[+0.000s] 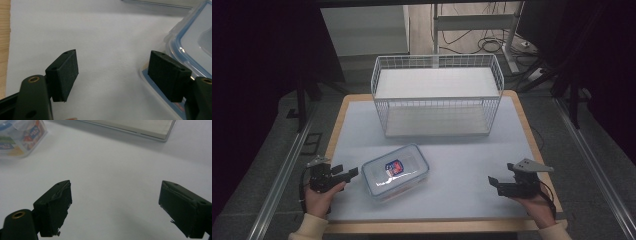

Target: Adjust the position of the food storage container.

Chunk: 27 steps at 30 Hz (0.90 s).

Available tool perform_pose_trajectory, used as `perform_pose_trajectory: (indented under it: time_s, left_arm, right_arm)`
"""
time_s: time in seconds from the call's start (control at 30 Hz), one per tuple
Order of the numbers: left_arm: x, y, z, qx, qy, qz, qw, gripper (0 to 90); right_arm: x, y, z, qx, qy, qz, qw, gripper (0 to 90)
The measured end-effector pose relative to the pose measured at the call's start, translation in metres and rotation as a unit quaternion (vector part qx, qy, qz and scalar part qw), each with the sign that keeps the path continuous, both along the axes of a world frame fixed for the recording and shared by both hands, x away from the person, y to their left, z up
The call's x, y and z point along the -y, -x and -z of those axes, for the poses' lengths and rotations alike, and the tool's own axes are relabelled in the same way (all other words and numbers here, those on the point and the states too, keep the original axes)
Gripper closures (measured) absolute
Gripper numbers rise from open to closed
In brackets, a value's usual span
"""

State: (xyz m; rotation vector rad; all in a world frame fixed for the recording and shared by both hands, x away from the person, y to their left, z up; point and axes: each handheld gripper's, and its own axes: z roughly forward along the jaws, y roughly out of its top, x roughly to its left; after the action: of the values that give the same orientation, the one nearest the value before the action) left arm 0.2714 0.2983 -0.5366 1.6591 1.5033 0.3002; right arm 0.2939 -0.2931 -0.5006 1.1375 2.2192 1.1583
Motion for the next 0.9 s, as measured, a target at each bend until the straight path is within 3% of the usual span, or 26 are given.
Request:
perform_pose_trajectory:
  time_s: [0.2,0.3,0.33,0.43,0.53,0.57,0.6,0.67,0.7,0.73,0.83,0.9]
  left_arm:
    - [-0.001,0.002,-0.001,0.004,0.004,-0.001,1.0000,25.1]
    - [-0.001,0.005,-0.008,0.018,0.018,0.009,0.9996,39.4]
    - [-0.001,0.009,-0.019,0.036,0.031,0.021,0.9986,45.7]
    - [0.005,0.016,-0.039,0.067,0.028,0.054,0.9959,69.4]
    - [0.020,0.023,-0.055,0.077,0.044,0.104,0.9906,83.8]
    - [0.020,0.023,-0.055,0.077,0.044,0.104,0.9906,86.6]
    - [0.036,0.028,-0.062,0.079,0.046,0.143,0.9855,88.4]
    - [0.055,0.033,-0.066,0.081,0.041,0.187,0.9781,89.4]
    - [0.055,0.033,-0.066,0.081,0.041,0.187,0.9781,89.4]
    - [0.072,0.041,-0.067,0.080,0.040,0.219,0.9717,89.4]
    - [0.093,0.050,-0.064,0.068,0.028,0.251,0.9652,89.4]
    - [0.105,0.055,-0.060,0.059,0.018,0.263,0.9629,89.3]
  right_arm:
    - [-0.004,0.001,0.003,-0.003,0.007,-0.007,0.9999,11.4]
    - [-0.006,0.002,0.002,-0.001,0.009,-0.009,0.9999,11.7]
    - [-0.006,0.003,0.002,0.000,0.011,-0.009,0.9999,11.8]
    - [-0.006,0.003,0.003,-0.001,0.012,-0.007,0.9999,11.9]
    - [-0.004,0.001,0.003,-0.003,0.010,-0.004,0.9999,12.2]
    - [-0.003,0.001,0.003,-0.004,0.009,-0.002,0.9999,12.2]
    - [-0.003,0.001,0.003,-0.005,0.008,-0.001,1.0000,12.4]
    - [-0.002,0.001,0.003,-0.006,0.009,0.000,0.9999,12.5]
    - [-0.002,0.001,0.003,-0.006,0.009,0.000,0.9999,12.6]
    - [-0.002,0.001,0.004,-0.006,0.010,0.000,0.9999,12.8]
    - [-0.003,0.003,0.003,0.000,0.012,-0.001,0.9999,13.6]
    - [-0.004,0.003,0.003,0.002,0.013,-0.003,0.9999,13.6]
